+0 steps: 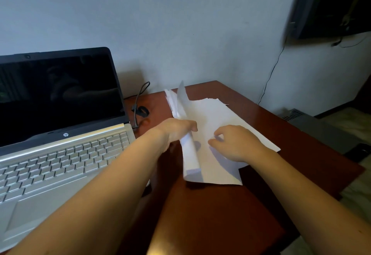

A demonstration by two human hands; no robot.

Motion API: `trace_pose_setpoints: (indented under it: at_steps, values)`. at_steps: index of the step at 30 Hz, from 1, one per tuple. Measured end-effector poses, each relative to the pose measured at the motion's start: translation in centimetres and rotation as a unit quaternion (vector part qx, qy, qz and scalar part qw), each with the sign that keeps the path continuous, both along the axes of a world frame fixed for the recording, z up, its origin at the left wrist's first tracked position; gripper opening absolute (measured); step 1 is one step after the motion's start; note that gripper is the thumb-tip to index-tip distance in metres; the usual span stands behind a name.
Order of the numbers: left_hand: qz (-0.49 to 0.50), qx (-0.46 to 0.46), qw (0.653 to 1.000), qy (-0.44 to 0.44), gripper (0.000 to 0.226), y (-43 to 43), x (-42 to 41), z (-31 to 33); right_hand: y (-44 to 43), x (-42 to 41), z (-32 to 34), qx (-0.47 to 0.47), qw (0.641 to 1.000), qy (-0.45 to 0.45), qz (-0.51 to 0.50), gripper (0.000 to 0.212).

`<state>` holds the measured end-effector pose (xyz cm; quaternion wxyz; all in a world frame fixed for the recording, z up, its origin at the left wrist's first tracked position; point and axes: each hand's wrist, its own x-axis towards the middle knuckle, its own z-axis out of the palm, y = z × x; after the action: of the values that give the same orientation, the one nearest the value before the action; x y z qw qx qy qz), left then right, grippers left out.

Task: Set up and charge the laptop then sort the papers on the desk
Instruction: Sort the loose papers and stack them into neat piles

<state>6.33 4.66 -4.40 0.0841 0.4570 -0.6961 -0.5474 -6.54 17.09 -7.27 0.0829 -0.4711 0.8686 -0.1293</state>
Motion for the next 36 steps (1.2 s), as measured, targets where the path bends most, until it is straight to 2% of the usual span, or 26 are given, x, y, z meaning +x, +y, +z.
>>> trace_pose_setpoints:
  at_steps: [2, 5, 7, 8, 10, 14, 17, 20, 25, 29, 31, 33, 35, 36]
  values:
    - [0.014, 0.0, 0.999, 0.052, 0.026, 0.6, 0.2, -0.1, -0.1, 0.4, -0.5, -0.028, 0.999, 0.022, -0.01, 0.039]
    - [0.04, 0.123, 0.98, 0.153, 0.039, 1.4, 0.5, 0.2, -0.2, 1.3, -1.1, -0.065, 0.997, 0.045, -0.013, 0.033]
    - [0.053, 0.167, 0.967, 0.186, 0.042, 1.3, 0.6, 0.0, -0.2, 1.9, -1.2, -0.076, 0.996, 0.051, -0.01, 0.031]
    - [0.057, 0.159, 0.968, 0.183, 0.035, 1.3, 0.8, -0.4, -0.2, 2.1, -1.4, -0.08, 0.995, 0.051, -0.009, 0.03]
    - [0.055, 0.108, 0.982, 0.148, 0.016, 1.1, 1.4, -1.2, -0.2, 2.1, -1.5, -0.092, 0.995, 0.034, -0.005, 0.028]
    - [0.008, 0.015, 0.997, 0.078, 0.023, -0.2, 3.6, -0.8, 0.1, 2.6, -0.9, -0.12, 0.991, -0.045, 0.039, 0.023]
    - [-0.055, 0.003, 0.998, 0.017, 0.037, -2.2, 6.5, 1.6, 0.0, 4.3, -0.1, -0.133, 0.987, -0.046, 0.082, 0.02]
    - [-0.138, 0.011, 0.99, -0.043, 0.043, -4.1, 10.4, 4.2, -0.8, 6.9, 0.7, -0.15, 0.98, -0.032, 0.13, 0.018]
    - [-0.181, -0.018, 0.976, -0.121, 0.048, -6.7, 18.2, 7.0, -2.7, 12.7, 1.9, -0.14, 0.962, -0.025, 0.234, 0.017]
    - [-0.185, -0.061, 0.956, -0.221, 0.032, -8.8, 24.1, 9.0, -5.1, 17.6, 2.3, -0.136, 0.939, -0.016, 0.315, 0.025]
    - [-0.163, -0.111, 0.946, -0.256, 0.03, -10.0, 26.5, 9.2, -6.3, 20.1, 2.4, -0.122, 0.931, -0.008, 0.344, 0.026]
    - [-0.138, -0.228, 0.911, -0.313, 0.035, -11.1, 28.6, 9.1, -7.5, 22.5, 2.4, -0.106, 0.924, 0.009, 0.366, 0.028]
    - [-0.109, -0.384, 0.846, -0.354, 0.063, -11.7, 30.3, 8.4, -8.6, 24.5, 2.1, -0.079, 0.922, 0.034, 0.378, 0.032]
    - [-0.102, -0.434, 0.826, -0.345, 0.076, -11.8, 31.2, 8.0, -9.1, 25.5, 2.0, -0.065, 0.921, 0.043, 0.382, 0.034]
